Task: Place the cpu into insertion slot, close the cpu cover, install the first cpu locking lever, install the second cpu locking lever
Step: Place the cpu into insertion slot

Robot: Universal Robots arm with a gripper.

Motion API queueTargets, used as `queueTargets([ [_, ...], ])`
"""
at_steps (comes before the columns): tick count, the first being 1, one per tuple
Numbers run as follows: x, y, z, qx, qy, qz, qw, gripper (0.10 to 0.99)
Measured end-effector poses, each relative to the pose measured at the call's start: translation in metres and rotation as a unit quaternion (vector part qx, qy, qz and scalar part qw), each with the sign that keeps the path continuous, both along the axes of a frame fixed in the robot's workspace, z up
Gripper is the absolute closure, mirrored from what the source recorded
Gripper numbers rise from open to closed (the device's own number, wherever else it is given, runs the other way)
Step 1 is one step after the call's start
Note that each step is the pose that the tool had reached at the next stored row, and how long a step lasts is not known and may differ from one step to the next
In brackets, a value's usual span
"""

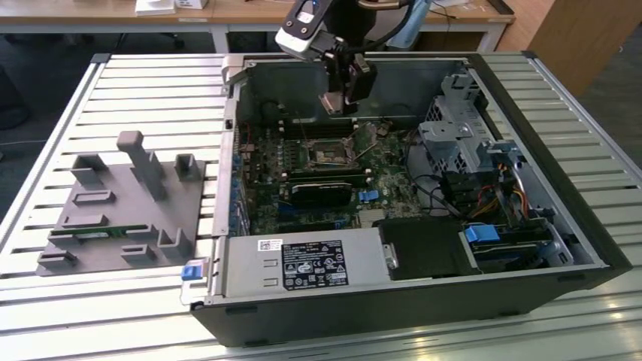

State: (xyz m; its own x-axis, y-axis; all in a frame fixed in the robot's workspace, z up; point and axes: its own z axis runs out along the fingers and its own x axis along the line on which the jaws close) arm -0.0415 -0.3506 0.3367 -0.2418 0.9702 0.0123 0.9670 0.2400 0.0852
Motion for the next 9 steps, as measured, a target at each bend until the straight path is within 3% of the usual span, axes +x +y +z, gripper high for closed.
queueTargets([
  [9, -0.0001, 0.0, -0.0032, -0.0015, 0.0, -0.003, 1.0, 0.545],
])
